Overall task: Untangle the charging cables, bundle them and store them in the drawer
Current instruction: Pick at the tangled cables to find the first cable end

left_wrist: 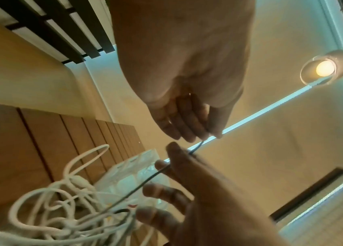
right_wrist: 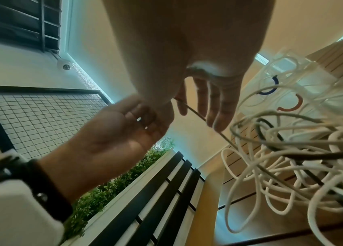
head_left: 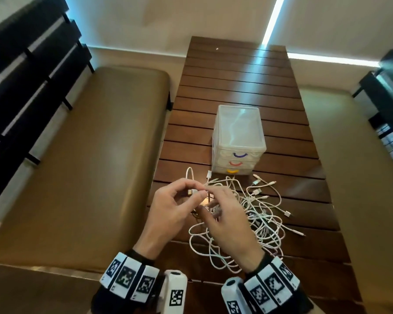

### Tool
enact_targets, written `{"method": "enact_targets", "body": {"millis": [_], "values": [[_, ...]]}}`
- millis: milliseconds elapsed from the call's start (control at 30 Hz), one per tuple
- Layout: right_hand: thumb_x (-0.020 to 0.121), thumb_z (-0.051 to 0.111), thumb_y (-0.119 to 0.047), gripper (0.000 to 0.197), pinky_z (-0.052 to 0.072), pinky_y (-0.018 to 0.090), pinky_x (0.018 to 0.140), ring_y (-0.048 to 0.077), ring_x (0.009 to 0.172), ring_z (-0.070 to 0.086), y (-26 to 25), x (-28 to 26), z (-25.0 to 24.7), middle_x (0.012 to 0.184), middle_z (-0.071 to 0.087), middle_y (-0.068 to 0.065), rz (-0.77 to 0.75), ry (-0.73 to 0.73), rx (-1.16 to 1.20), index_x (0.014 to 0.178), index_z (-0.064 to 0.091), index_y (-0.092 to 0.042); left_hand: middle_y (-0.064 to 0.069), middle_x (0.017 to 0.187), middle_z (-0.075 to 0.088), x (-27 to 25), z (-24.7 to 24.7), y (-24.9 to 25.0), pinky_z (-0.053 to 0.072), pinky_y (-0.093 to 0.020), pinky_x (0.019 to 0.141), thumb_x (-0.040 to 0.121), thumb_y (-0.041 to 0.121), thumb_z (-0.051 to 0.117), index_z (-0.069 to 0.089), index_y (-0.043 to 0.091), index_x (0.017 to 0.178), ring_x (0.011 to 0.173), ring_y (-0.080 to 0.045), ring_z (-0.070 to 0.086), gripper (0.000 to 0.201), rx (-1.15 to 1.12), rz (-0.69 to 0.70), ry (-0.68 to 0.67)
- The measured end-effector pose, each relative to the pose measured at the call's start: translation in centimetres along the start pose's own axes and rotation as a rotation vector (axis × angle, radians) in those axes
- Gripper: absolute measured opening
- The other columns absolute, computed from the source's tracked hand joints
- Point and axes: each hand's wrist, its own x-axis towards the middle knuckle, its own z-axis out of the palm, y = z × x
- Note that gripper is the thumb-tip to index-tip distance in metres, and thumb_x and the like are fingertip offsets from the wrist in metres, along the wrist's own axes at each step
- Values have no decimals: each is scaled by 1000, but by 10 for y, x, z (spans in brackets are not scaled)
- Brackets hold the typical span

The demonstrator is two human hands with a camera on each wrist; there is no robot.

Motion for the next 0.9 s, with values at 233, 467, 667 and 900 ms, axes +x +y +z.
{"method": "enact_targets", "body": {"millis": [233,467,667,900], "values": [[102,43,-46,37,46,35,56,12,58,56,9,19,-13,65,60,-5,-26,-58,148,82,62,-23,-4,91,73,20,3,10,57,-27,75,76,49,79,76,24,98,84,-19,69,33,-352,-45,18],[99,42,-48,33,49,33,58,7,57,57,37,9,-5,70,67,-3,-79,-287,-32,84,63,-27,-3,76,69,23,40,-7,48,-34,87,99,56,28,74,16,67,81,-18,66,69,-295,-193,0],[96,43,-58,45,44,34,55,14,54,54,50,9,-11,65,61,1,-26,-387,32,76,62,-22,3,46,28,24,22,-5,22,-26,45,94,67,29,40,18,46,43,-12,25,70,-605,-226,-41],[98,45,-56,45,47,26,61,8,61,54,68,17,-21,68,58,-5,-80,-488,-297,76,58,-19,7,46,31,16,-25,6,26,-19,48,86,83,14,40,21,46,45,-12,29,78,41,-143,-130]]}}
